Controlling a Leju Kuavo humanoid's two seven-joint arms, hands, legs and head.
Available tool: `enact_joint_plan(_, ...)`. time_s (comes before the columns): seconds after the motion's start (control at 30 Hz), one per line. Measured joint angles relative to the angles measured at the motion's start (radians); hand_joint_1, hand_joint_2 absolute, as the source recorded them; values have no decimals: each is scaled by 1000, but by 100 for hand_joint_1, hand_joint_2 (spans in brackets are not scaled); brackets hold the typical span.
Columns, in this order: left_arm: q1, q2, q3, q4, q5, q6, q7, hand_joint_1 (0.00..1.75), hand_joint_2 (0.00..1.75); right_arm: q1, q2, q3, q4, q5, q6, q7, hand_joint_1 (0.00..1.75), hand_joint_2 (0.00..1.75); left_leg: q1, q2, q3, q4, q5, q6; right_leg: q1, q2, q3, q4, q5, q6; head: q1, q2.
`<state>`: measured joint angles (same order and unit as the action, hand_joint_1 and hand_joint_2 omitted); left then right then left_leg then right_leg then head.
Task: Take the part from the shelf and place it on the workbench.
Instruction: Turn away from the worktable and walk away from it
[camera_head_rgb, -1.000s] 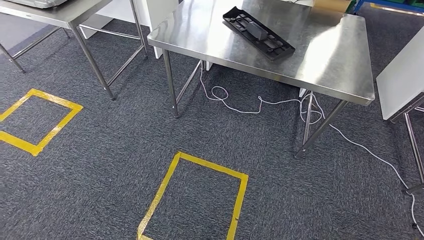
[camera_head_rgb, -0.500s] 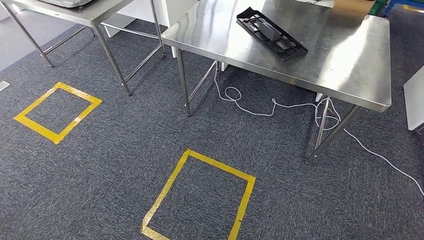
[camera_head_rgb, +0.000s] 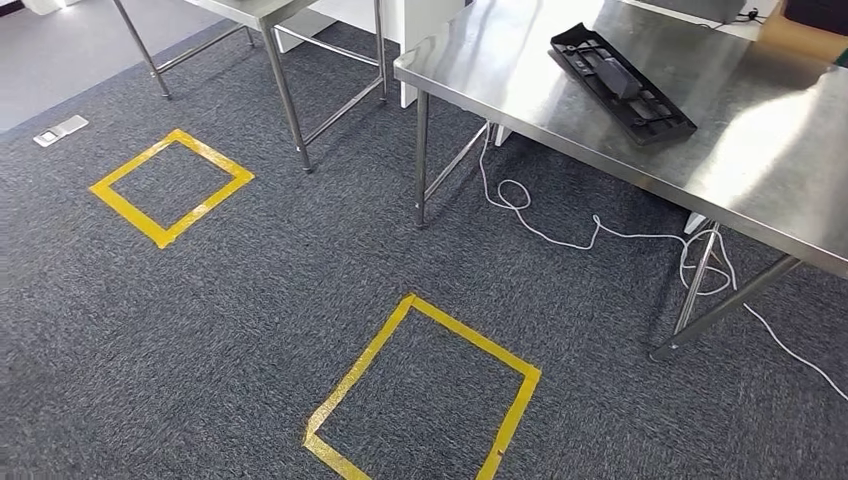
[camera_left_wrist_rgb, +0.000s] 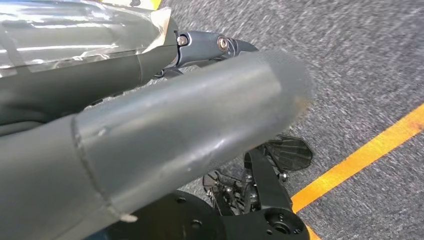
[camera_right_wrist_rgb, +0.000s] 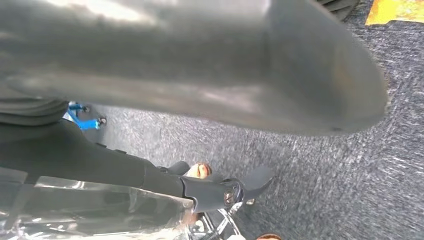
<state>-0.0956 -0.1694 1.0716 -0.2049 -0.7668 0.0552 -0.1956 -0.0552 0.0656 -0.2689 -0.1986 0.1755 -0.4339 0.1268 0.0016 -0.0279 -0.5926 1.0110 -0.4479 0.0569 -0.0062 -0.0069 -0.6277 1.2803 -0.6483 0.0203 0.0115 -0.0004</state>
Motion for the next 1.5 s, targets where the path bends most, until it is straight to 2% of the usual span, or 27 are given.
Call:
enact_joint_plan(0.03, 1, 0, 0, 0, 0, 2, 2, 0, 0, 0, -1, 0, 0, 3, 2, 1, 0, 0, 0, -12, 1, 0, 1, -1, -3, 3, 13, -33, 22, 10, 0, 0)
enact_joint_plan(0.1, 2, -1, 0, 0, 0, 6, 8, 0, 0, 0, -2, 0, 1, 11, 5, 4, 0, 0, 0, -33, 2, 2, 3, -7, -12, 23, 69, -166, 82, 28, 0, 0)
enact_joint_plan(0.13, 2, -2, 0, 0, 0, 9, 11, 0, 0, -1, -3, 0, 1, 18, 6, 5, 0, 0, -2, -43, 1, 4, 3, -11, -15, 33, 92, -224, 106, 30, 0, 0)
enact_joint_plan(0.2, 3, -3, 0, 0, 1, 16, 16, 0, 0, -2, -3, 2, 2, 34, 7, 14, 0, 0, -4, -58, -1, 6, 4, -23, -13, 43, 109, -273, 125, 23, -2, 0)
enact_joint_plan(0.27, 9, -5, 0, 0, 2, 24, 19, 0, 0, -4, -3, 7, 2, 49, 7, 28, 0, 0, 1, -64, -5, 7, 5, -34, -13, 30, 112, -276, 131, 8, -4, 0)
enact_joint_plan(0.33, 12, -6, 1, 0, 5, 29, 23, 0, 0, -5, -4, 15, 2, 60, 7, 41, 0, 0, 5, -34, -22, 43, -23, -43, -16, 15, 116, -279, 138, -8, -7, 0)
enact_joint_plan(0.4, 13, -9, 2, 0, 11, 33, 29, 0, 0, -2, -6, 22, 3, 69, 9, 58, 0, 0, 8, 6, -67, 151, -90, -51, -13, -3, 116, -280, 141, -17, -12, 0)
enact_joint_plan(0.43, 13, -11, 3, 0, 15, 35, 32, 0, 0, -1, -6, 25, 4, 72, 10, 68, 0, 0, 10, 14, -95, 216, -122, -55, -10, -14, 115, -280, 140, -20, -13, 0)
enact_joint_plan(0.47, 14, -13, 5, 0, 18, 37, 35, 0, 0, 0, -7, 26, 5, 73, 12, 77, 0, 0, 11, 18, -116, 265, -139, -58, -7, -24, 114, -280, 140, -20, -13, 0)
enact_joint_plan(0.5, 15, -14, 6, 1, 21, 39, 37, 0, 0, 0, -8, 27, 5, 73, 14, 86, 0, 0, 13, 22, -122, 282, -139, -60, -5, -35, 114, -279, 139, -21, -13, 0)
enact_joint_plan(0.53, 16, -15, 7, 1, 23, 41, 39, 0, 0, -1, -8, 27, 5, 74, 15, 94, 0, 0, 14, 26, -109, 262, -120, -60, -4, -44, 115, -279, 138, -22, -13, 0)
enact_joint_plan(0.57, 16, -16, 8, 1, 23, 44, 41, 0, 0, -2, -8, 28, 5, 75, 16, 103, 0, 0, 15, 36, -79, 208, -91, -59, -4, -52, 116, -279, 137, -22, -13, 0)
enact_joint_plan(0.63, 14, -16, 9, 1, 24, 52, 50, 0, 0, -4, -9, 31, 6, 83, 16, 119, 0, 0, 10, 76, -9, 79, -44, -53, 2, -67, 119, -278, 134, -19, -14, 0)
enact_joint_plan(0.7, 11, -17, 9, 1, 24, 62, 61, 0, 0, -5, -8, 37, 6, 94, 15, 127, 0, 0, 2, 98, 18, 21, -34, -44, 9, -82, 120, -278, 130, -13, -13, 0)
enact_joint_plan(0.77, 10, -17, 10, 1, 25, 74, 74, 0, 0, -7, -7, 44, 5, 100, 14, 127, 0, 0, -3, 79, 16, 13, -29, -32, 12, -99, 121, -278, 127, -6, -11, 0)
enact_joint_plan(0.83, 10, -18, 11, 1, 24, 84, 89, 0, 0, -8, -5, 48, 5, 101, 14, 121, 0, 0, -1, 60, 19, 2, -20, -17, 10, -78, 110, -249, 108, 1, -10, 0)
enact_joint_plan(0.93, 9, -19, 11, 1, 22, 91, 101, 0, 0, -5, 0, 49, 5, 101, 13, 114, 0, 0, 1, 29, 17, -4, -11, -3, 2, -13, 31, -81, 29, -5, -5, 0)
enact_joint_plan(1.0, 9, -19, 12, 1, 22, 92, 104, 0, 0, -3, 1, 49, 5, 100, 13, 112, 0, 0, 1, 3, 15, -3, -10, -2, -3, -2, -12, 5, 5, -1, -4, 0)
enact_joint_plan(1.03, 9, -19, 12, 1, 21, 91, 105, 0, 0, -1, 1, 49, 5, 99, 12, 110, 0, 0, 1, -10, 15, -3, -9, -3, -5, 1, -7, -6, 18, 7, -4, 0)
enact_joint_plan(1.1, 10, -19, 12, 1, 12, 84, 106, 0, 0, -1, 1, 49, 5, 91, 10, 101, 0, 0, 2, -34, 15, -1, -7, -7, -15, 17, 47, -125, 75, 28, -3, 0)
enact_joint_plan(1.17, 9, -17, 10, 0, -2, 71, 100, 0, 0, -2, 6, 48, 5, 79, 6, 86, 0, 0, -2, -52, 13, 5, -8, -17, -23, 45, 95, -238, 118, 34, -4, 0)
enact_joint_plan(1.2, 9, -15, 9, 0, -9, 65, 96, 0, 0, -3, 9, 46, 5, 72, 4, 78, 0, 0, -3, -59, 10, 7, -8, -23, -23, 54, 104, -262, 126, 30, -4, 0)
enact_joint_plan(1.27, 9, -11, 7, 0, -17, 54, 88, 0, 0, -5, 15, 43, 5, 64, 0, 67, 0, 0, 1, -71, 6, 7, -6, -33, -19, 43, 108, -268, 130, 15, -6, 0)
enact_joint_plan(1.33, 10, -7, 7, 0, -19, 50, 82, 0, 0, -6, 21, 42, 5, 60, -1, 62, 0, 0, 7, -50, -6, 29, -22, -41, -20, 27, 112, -271, 135, 1, -7, 0)
enact_joint_plan(1.43, 7, -5, 5, 0, -21, 44, 64, 0, 0, -3, 26, 39, 5, 57, -6, 57, 0, 0, 10, 10, -74, 182, -113, -52, -16, -2, 110, -272, 137, -15, -13, 0)
enact_joint_plan(1.47, 7, -5, 5, 0, -21, 42, 58, 0, 0, -2, 26, 37, 5, 57, -8, 57, 0, 0, 11, 17, -101, 242, -138, -54, -13, -14, 110, -272, 137, -17, -13, 0)
enact_joint_plan(1.5, 7, -4, 5, 0, -21, 40, 55, 0, 0, -1, 26, 34, 5, 57, -11, 58, 0, 0, 11, 21, -117, 276, -147, -55, -11, -24, 109, -272, 136, -18, -13, 0)
